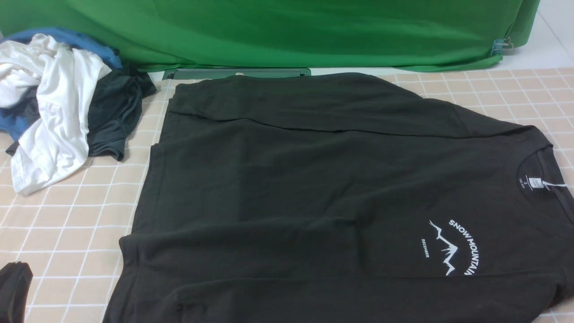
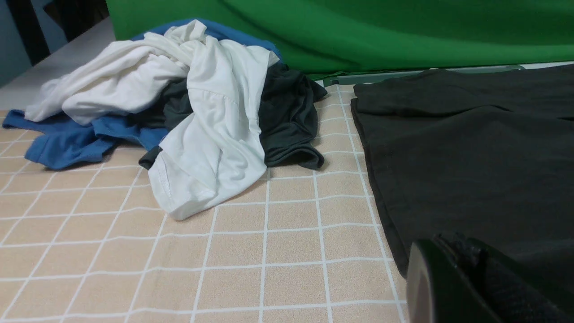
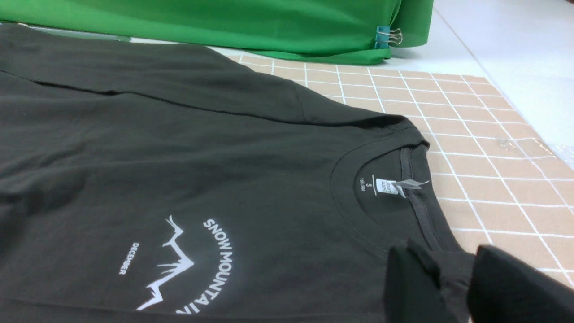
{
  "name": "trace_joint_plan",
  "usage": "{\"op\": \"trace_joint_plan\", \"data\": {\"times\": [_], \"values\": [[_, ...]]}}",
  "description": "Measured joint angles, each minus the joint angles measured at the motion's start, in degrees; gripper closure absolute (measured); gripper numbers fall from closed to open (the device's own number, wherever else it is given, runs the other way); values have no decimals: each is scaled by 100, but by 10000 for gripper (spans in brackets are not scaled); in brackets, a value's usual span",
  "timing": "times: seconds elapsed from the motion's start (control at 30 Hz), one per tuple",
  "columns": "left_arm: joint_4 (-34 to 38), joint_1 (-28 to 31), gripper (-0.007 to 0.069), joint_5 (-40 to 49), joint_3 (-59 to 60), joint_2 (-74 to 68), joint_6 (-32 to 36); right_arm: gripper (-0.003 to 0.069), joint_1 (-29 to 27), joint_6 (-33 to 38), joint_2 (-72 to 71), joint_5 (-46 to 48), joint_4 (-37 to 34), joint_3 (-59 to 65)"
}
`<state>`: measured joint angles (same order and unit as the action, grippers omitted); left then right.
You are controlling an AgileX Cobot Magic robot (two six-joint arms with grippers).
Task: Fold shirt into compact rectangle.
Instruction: 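Grasp the left edge of the dark T-shirt lying flat on the table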
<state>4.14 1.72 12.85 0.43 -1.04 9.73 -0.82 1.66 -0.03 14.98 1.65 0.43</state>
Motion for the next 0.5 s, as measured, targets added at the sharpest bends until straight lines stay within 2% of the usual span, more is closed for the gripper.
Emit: {"op": "trace_joint_plan", "data": {"times": [0.5], "values": [[28, 0, 602, -108, 0, 0, -8, 419, 0, 0, 0, 0, 0, 0]]}}
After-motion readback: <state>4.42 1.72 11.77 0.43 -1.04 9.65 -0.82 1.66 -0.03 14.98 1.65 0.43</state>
